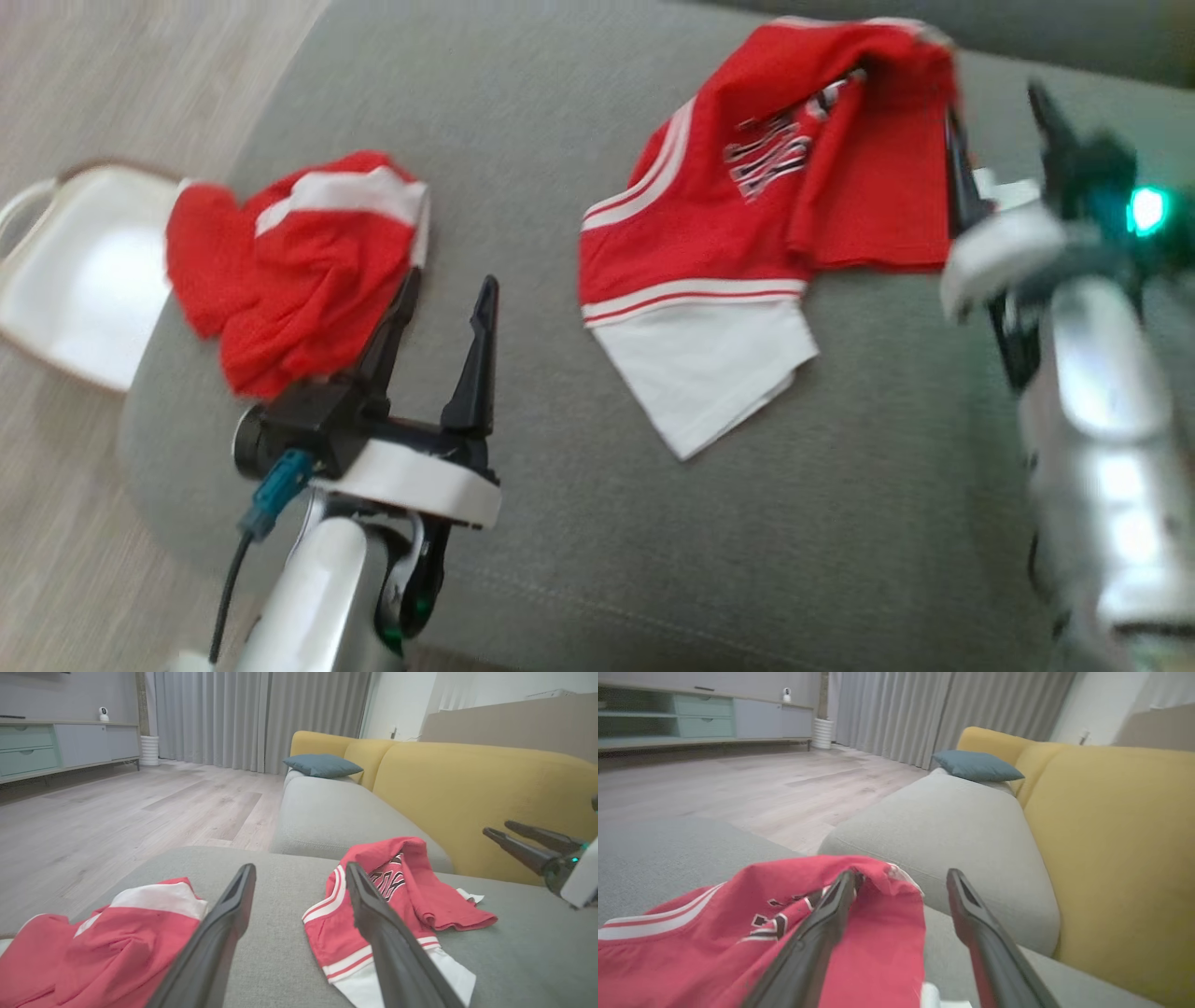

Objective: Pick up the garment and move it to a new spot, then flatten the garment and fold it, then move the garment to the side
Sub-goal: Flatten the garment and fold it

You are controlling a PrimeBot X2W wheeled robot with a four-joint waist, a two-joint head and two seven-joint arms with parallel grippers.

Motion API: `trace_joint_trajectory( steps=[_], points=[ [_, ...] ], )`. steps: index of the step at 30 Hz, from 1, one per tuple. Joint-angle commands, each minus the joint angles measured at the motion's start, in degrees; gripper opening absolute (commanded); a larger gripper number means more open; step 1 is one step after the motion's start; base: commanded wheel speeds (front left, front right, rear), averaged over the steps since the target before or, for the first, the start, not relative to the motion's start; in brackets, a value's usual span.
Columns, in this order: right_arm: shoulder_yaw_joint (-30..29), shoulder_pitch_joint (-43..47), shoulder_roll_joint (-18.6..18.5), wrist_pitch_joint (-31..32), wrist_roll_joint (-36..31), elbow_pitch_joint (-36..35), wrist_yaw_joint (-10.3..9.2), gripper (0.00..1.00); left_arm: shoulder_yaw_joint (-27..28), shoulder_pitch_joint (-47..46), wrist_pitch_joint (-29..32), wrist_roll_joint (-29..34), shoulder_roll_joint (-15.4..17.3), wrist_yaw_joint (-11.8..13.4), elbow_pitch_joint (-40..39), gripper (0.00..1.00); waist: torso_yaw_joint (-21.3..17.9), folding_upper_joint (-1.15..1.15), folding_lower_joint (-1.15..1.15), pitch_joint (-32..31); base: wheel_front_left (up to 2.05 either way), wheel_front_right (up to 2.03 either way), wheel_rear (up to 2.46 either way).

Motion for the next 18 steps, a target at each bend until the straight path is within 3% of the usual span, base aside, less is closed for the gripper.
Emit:
trace_joint_trajectory(
  steps=[1,4,10,14,18],
  points=[
    [0.53,1.71,1.22,-1.06,0.81,-3.83,-0.04,1.00,2.59,0.06,-0.70,0.50,0.46,0.14,-1.95,1.00,-3.58,0.00,0.00,-3.71,0.00,0.00,0.00],
    [1.12,9.00,1.73,-1.67,3.89,-8.83,-0.04,1.00,3.09,1.21,-0.70,0.28,0.46,0.46,-2.18,1.00,-5.55,0.00,0.00,-5.55,0.00,0.00,0.00],
    [5.95,22.79,1.79,-1.95,17.37,-20.68,-0.04,1.00,3.15,3.84,-0.70,0.67,0.46,0.08,-2.01,1.00,-9.08,0.00,0.00,-8.56,0.00,0.00,0.00],
    [6.96,30.82,1.79,-1.97,21.95,-28.63,-0.04,1.00,3.29,5.62,-0.70,0.54,0.46,0.57,-2.49,1.00,-11.14,0.00,0.00,-9.60,0.00,0.00,0.00],
    [7.23,34.74,1.80,-1.97,24.03,-31.30,-0.04,1.00,3.89,6.52,-0.70,0.71,0.46,0.60,-2.39,1.00,-12.56,0.00,0.00,-9.66,0.00,0.00,0.00]
  ],
)
